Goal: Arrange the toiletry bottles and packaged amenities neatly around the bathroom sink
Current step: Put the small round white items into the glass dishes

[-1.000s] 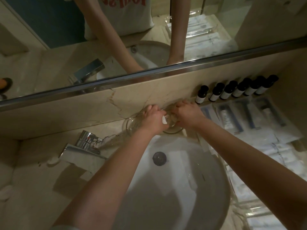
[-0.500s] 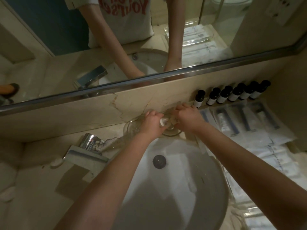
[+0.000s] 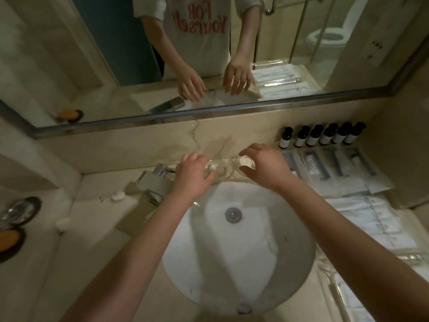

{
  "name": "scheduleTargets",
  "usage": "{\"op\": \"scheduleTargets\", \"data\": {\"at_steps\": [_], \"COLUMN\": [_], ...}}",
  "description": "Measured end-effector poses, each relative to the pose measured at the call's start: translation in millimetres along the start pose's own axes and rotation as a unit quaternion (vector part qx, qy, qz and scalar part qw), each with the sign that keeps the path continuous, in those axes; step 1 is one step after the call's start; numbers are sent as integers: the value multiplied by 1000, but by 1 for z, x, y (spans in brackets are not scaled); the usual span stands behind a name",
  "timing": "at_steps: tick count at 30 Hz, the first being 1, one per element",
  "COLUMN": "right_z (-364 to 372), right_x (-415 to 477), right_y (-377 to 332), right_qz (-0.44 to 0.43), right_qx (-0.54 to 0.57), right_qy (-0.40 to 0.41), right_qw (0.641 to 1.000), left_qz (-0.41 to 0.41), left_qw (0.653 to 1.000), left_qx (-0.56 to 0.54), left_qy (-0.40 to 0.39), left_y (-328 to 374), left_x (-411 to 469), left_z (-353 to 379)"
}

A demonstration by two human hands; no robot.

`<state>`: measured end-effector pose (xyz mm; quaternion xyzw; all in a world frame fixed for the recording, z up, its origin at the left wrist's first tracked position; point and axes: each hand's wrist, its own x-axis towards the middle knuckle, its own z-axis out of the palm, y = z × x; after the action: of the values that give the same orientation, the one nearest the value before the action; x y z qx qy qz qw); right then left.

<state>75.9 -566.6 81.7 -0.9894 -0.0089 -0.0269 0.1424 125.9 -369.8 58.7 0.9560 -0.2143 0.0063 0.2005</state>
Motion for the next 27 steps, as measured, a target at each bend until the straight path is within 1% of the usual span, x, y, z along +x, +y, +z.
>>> {"op": "scheduleTargets", "data": {"at_steps": [3, 7, 10, 13, 17, 19, 22, 25, 27], "right_z": [-1, 11, 35, 65, 112, 131, 156, 179, 195], "right_x": [-13, -23, -24, -20, -1, 15, 45, 78, 97], "right_y": [-35, -88, -132, -177, -234, -259, -288, -306, -314], "right_qz": [-16, -40, -69, -96, -126, -125, -118, -108, -108], "right_qx": [34, 74, 98, 94, 89, 81, 60, 27, 1], "right_qy": [13, 3, -32, -73, -145, -178, -209, -230, -242], "right_qw": [999, 996, 992, 988, 977, 973, 969, 967, 964], "left_qz": [-23, -75, -131, -182, -254, -273, -288, -276, -252], "left_qw": [999, 996, 990, 983, 967, 962, 954, 948, 946], "left_qx": [-14, -20, -28, -29, -22, 3, 70, 142, 183], "left_qy": [23, 31, 31, 20, 1, -7, -41, -77, -93], "left_y": [-20, -60, -102, -149, -214, -245, -289, -327, -345], "left_x": [-32, -74, -109, -141, -170, -174, -167, -152, -143], "left_z": [-21, -41, -49, -55, -61, -65, -76, -87, -91]}}
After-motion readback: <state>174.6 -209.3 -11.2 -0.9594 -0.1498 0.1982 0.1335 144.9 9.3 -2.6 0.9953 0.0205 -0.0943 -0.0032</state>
